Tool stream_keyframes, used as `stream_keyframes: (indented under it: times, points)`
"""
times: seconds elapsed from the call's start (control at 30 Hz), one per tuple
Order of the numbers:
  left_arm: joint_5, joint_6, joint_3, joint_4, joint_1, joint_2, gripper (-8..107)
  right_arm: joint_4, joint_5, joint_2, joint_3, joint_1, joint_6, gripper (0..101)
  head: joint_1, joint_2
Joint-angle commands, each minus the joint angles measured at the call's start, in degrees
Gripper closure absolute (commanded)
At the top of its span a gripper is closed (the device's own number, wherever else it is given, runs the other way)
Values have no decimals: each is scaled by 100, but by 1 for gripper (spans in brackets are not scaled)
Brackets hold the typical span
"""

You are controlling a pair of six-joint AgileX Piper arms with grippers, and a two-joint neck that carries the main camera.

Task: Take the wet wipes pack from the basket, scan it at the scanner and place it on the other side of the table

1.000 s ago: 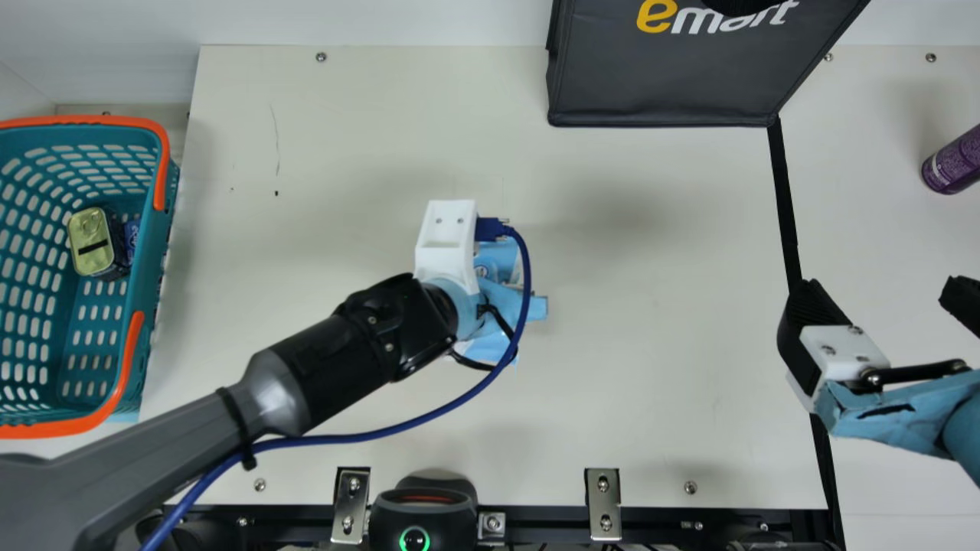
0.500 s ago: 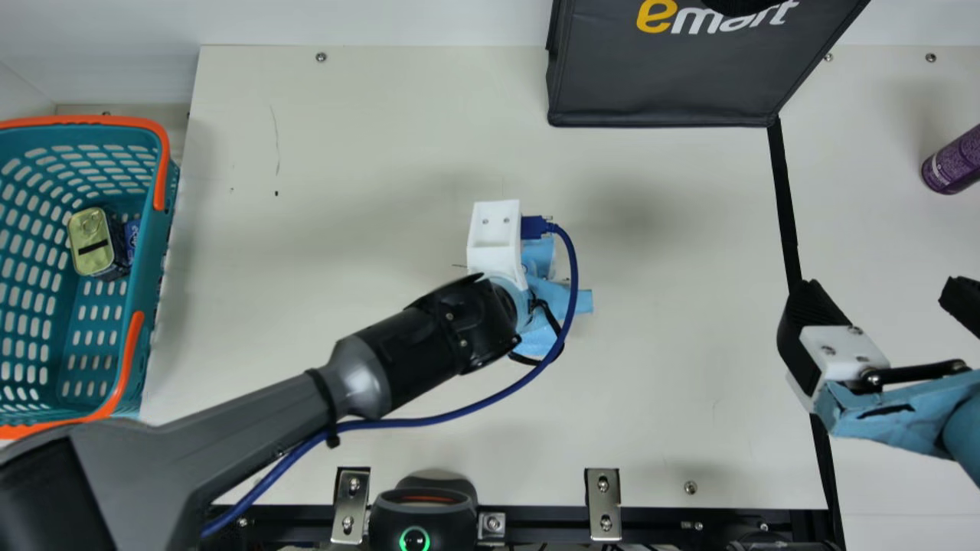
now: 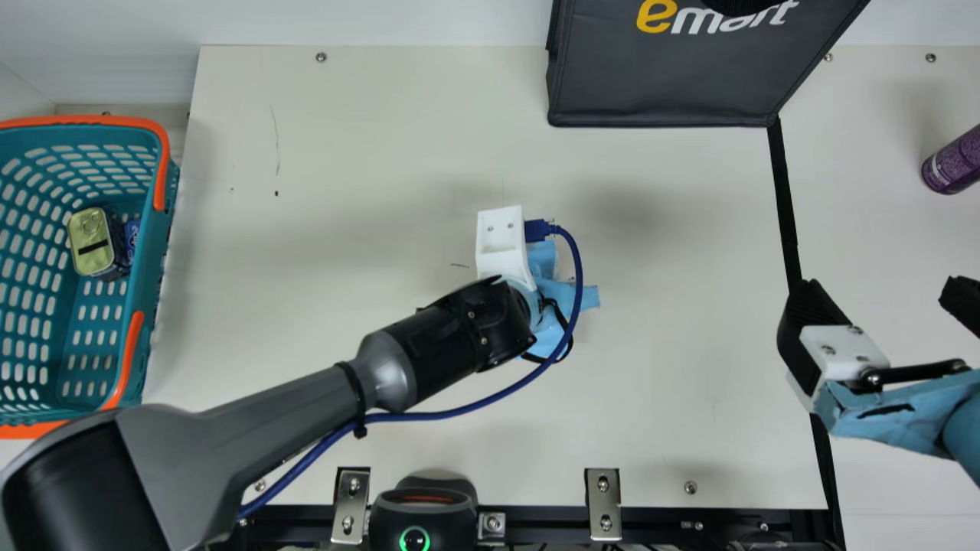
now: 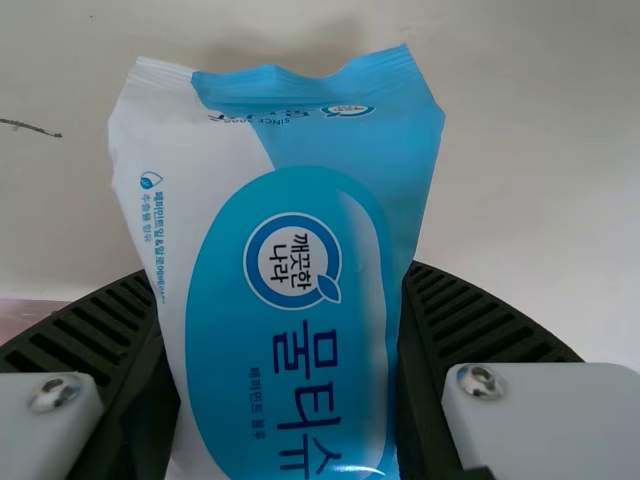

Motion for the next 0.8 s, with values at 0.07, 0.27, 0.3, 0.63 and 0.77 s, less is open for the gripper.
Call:
stream_keyframes:
  times: [0.07, 0.27, 0.3, 0.63, 0.77]
  points:
    - [-138, 77, 113, -184, 83, -93, 33, 0, 0, 0, 0, 0, 0, 6, -166, 9]
    - [-541, 456, 447, -730, 298, -419, 13, 0, 0, 0, 0, 0, 0, 6, -166, 9]
    - [-640, 573, 536, -873, 348, -508, 10, 0, 0, 0, 0, 0, 0, 6, -166, 9]
    - [-1674, 3285, 1763, -3377, 1024, -1820, 9, 0, -1, 0, 0, 0, 0, 6, -166, 9]
    - [-1563, 4620, 2166, -4406, 1427, -2483, 9, 0, -1, 0, 0, 0, 0, 6, -166, 9]
